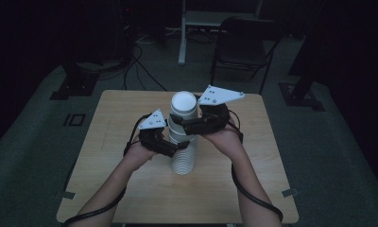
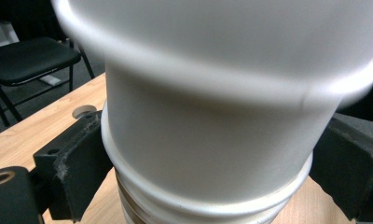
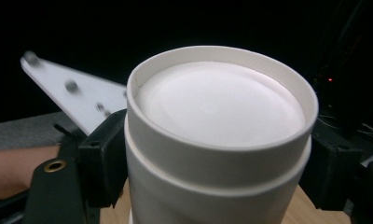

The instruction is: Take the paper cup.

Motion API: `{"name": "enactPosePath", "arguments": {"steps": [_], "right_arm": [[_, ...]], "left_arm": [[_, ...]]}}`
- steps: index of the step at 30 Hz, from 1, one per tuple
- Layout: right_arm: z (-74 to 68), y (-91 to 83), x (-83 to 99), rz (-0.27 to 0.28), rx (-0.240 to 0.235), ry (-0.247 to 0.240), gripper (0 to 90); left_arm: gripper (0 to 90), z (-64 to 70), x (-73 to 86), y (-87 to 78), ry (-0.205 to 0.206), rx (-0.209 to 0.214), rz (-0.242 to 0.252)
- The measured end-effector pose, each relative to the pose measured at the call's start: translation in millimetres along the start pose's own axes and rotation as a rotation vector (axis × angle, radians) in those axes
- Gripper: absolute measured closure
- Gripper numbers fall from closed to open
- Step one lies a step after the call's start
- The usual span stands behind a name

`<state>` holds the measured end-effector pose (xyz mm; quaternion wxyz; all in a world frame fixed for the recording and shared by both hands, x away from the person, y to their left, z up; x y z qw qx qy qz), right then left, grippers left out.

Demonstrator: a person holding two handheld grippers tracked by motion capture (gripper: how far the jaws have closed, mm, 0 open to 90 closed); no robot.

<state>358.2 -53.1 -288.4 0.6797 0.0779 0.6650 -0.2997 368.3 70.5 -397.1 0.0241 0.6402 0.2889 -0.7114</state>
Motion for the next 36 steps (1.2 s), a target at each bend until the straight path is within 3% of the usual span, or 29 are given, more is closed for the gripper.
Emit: {"name": "enactPosePath", "arguments": {"steps": [12, 21, 28, 36], "right_arm": [[-0.8, -13.9, -23.5, 0.036, 0.013, -0.014, 21.6], [2.3, -43.4, -37.4, 0.084, 0.019, -0.009, 21.6], [8.4, -65.6, -36.2, 0.096, 0.047, -0.007, 21.6], [13.9, -84.2, -18.8, 0.098, 0.078, 0.013, 21.6]], "left_arm": [[6.7, -0.1, 0.0, 0.0, 0.001, -0.001, -0.001], [6.7, -0.2, -0.3, -0.3, 0.003, 0.000, -0.004], [6.6, -0.1, -0.5, 0.4, -0.003, 0.002, -0.001], [6.6, -0.8, -0.3, 0.5, 0.000, 0.004, -0.001]]}}
Point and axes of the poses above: each handheld gripper's, and its own axes: y roughly forward along the jaws, x roughly out of its underside, z roughly to its right, the point moved 5 cm from there along y, roughly forward along the jaws, and after that the axes turned 1 degree about -x, right-handed, at the moved point
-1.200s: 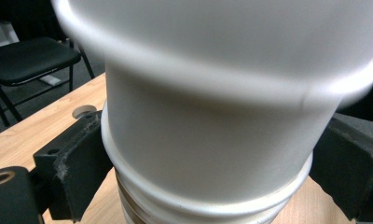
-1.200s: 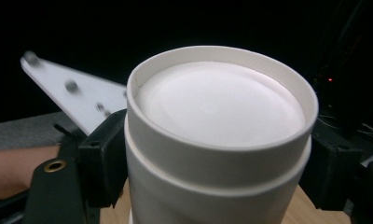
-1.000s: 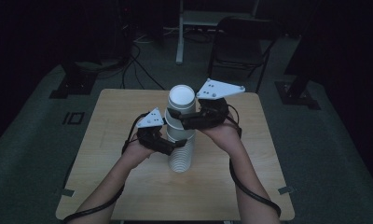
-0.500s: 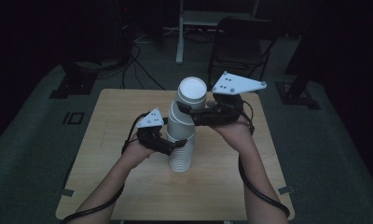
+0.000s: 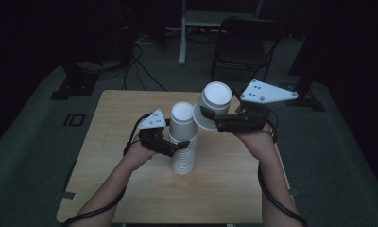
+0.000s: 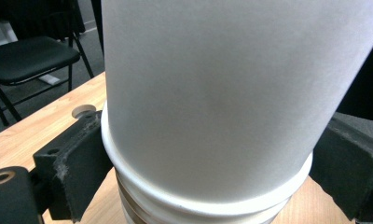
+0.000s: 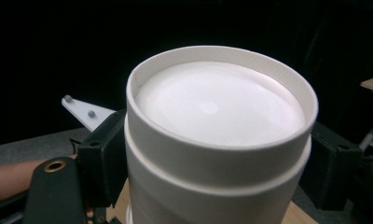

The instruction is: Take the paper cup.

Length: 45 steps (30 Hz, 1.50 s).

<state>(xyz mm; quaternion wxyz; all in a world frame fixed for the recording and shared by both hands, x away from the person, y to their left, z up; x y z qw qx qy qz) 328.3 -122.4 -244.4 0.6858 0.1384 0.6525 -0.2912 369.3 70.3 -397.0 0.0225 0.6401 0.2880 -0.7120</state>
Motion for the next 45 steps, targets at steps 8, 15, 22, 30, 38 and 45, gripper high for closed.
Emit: {"name": "enactPosePath", "arguments": {"steps": [8, 15, 22, 30, 38, 45], "right_arm": [[2.5, -13.0, 22.5, 0.002, 0.029, 0.019, 21.5], [3.7, -21.3, 49.8, -0.030, 0.047, 0.027, 21.5], [6.7, -24.2, 79.6, -0.050, 0.057, 0.058, 21.5], [7.3, -23.9, 101.8, -0.068, 0.055, 0.089, 21.6], [5.0, -16.3, 118.5, -0.095, 0.059, 0.101, 21.6], [5.8, -16.9, 132.5, -0.102, 0.066, 0.121, 21.6]], "left_arm": [[6.3, 0.7, 0.1, -0.4, 0.004, 0.000, 0.001], [5.4, -0.1, -1.9, -0.3, 0.008, 0.002, -0.024], [4.7, 0.6, -3.4, -1.5, 0.005, -0.009, -0.031], [3.4, 2.5, -5.8, -11.3, -0.011, -0.021, 0.022], [2.9, 4.9, 0.6, -31.3, -0.017, -0.045, 0.028], [3.0, 8.1, 17.8, -47.5, -0.038, -0.044, 0.046]]}}
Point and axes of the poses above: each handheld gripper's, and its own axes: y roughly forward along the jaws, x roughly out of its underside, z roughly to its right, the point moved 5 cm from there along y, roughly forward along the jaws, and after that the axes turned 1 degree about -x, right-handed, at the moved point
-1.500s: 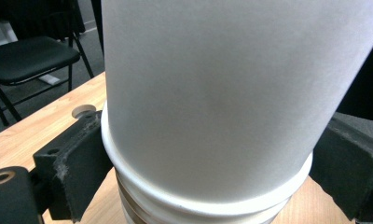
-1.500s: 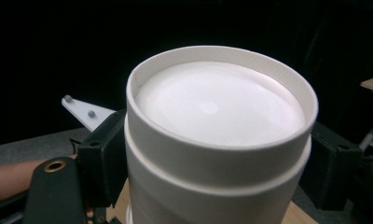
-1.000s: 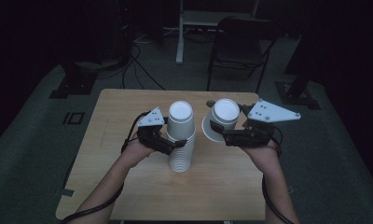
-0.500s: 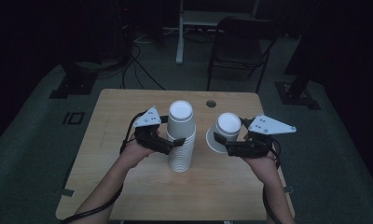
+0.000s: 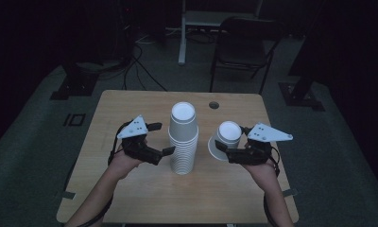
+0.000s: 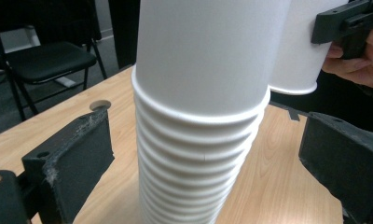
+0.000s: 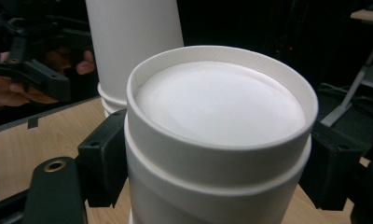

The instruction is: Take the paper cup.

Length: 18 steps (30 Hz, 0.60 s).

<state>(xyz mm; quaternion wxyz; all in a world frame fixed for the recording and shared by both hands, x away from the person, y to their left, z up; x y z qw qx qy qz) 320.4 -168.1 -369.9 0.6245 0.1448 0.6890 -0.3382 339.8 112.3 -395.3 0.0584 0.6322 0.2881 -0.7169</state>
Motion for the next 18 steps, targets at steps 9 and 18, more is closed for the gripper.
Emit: {"name": "enactPosePath", "arguments": {"steps": [9, 18], "right_arm": [[-4.3, 1.4, 13.9, -0.015, -0.006, 0.006, 21.6], [-8.6, -3.9, 32.0, -0.021, -0.018, 0.022, 21.5]], "left_arm": [[3.0, 15.8, 28.8, -1.2, -0.013, 0.029, -0.006], [3.0, 42.1, 63.2, 3.5, -0.037, 0.073, -0.021]]}}
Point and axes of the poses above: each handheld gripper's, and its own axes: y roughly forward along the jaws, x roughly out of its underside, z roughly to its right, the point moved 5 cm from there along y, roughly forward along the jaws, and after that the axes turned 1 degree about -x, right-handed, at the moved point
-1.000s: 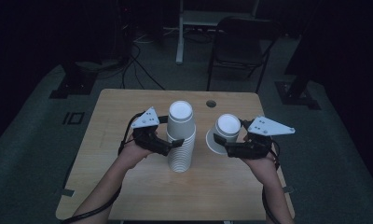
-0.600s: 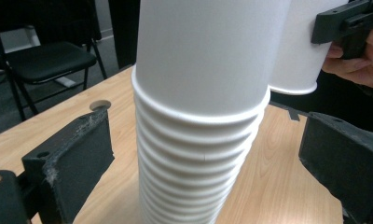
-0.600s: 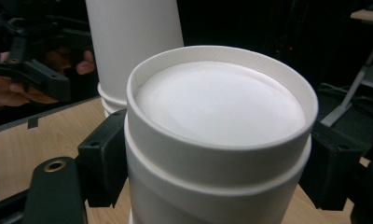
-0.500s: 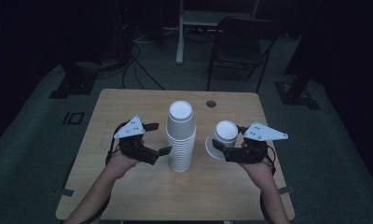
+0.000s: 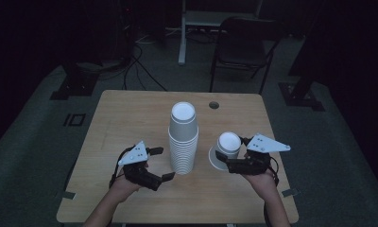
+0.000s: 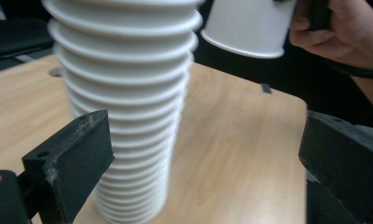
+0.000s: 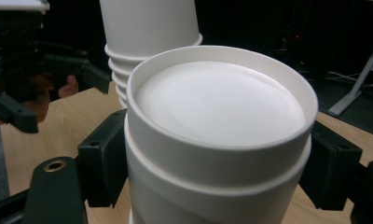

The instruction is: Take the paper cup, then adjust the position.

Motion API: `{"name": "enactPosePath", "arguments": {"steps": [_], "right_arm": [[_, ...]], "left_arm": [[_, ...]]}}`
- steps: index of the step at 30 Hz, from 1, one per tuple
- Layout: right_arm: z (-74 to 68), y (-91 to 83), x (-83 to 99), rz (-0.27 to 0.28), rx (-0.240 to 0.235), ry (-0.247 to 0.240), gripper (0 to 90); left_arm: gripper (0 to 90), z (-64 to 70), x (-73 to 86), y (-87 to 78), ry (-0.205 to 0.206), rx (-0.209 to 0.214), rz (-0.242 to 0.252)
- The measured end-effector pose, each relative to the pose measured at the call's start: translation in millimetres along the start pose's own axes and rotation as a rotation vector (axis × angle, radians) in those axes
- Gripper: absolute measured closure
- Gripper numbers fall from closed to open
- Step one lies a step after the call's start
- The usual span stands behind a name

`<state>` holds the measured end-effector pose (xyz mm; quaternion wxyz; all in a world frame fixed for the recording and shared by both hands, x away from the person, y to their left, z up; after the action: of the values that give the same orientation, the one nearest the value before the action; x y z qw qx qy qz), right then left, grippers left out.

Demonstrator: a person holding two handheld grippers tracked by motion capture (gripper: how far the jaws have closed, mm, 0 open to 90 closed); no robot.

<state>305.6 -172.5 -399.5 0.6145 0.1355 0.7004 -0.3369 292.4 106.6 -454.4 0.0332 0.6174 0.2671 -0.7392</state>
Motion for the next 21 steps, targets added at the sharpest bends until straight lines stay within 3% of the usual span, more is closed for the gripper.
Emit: {"name": "enactPosePath", "arguments": {"steps": [8, 15, 21], "right_arm": [[-5.4, -7.8, 9.7, 0.012, -0.001, 0.012, 21.5], [-15.5, -12.8, 15.9, 0.018, -0.019, 0.013, 21.5], [-22.4, -12.9, 14.9, 0.029, -0.045, 0.004, 21.5]], "left_arm": [[3.1, 21.3, 12.5, 15.2, -0.002, 0.061, -0.009], [3.2, 43.5, 28.6, 42.0, 0.004, 0.119, -0.037], [3.2, 57.3, 28.6, 59.2, 0.006, 0.172, -0.006]]}}
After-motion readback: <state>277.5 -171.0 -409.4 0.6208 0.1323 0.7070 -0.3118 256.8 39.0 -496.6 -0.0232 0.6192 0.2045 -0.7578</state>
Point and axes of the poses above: each handheld gripper's, and its own axes: y roughly forward along the jaws, x roughly out of its underside, z roughly to its right, the point moved 5 cm from there along y, roughly forward along the jaws, and after that the axes turned 1 degree about -x, right-handed, at the moved point
